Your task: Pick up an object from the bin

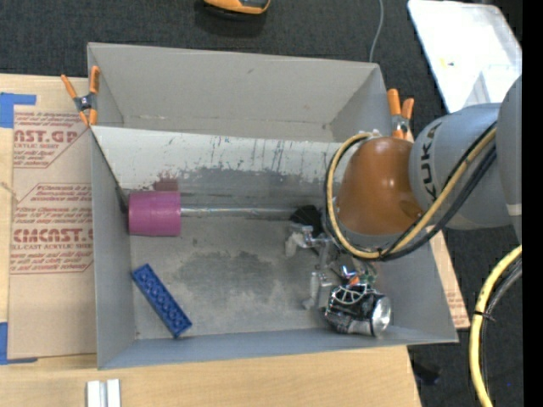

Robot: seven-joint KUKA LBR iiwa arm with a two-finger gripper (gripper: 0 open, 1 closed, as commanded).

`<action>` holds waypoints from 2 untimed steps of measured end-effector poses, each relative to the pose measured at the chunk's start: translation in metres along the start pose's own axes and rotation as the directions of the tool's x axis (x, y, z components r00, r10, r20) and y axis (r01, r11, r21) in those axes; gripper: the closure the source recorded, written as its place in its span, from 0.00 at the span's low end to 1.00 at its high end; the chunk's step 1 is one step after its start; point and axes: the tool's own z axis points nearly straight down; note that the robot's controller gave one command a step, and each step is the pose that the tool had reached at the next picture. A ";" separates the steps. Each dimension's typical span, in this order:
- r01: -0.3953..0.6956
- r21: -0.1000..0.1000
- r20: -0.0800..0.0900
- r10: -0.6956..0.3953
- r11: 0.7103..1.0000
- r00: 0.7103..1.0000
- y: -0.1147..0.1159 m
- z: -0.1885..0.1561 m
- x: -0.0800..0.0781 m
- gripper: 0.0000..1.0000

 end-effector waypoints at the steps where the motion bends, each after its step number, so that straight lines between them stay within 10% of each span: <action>1: -0.012 -0.003 -0.009 0.012 1.000 1.000 -0.003 -0.004 0.008 0.00; 2: -0.019 -0.008 -0.007 0.019 1.000 1.000 -0.051 -0.007 0.024 0.00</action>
Offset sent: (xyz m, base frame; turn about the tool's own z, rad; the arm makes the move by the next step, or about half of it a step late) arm -0.0184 -0.0680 0.0091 0.0242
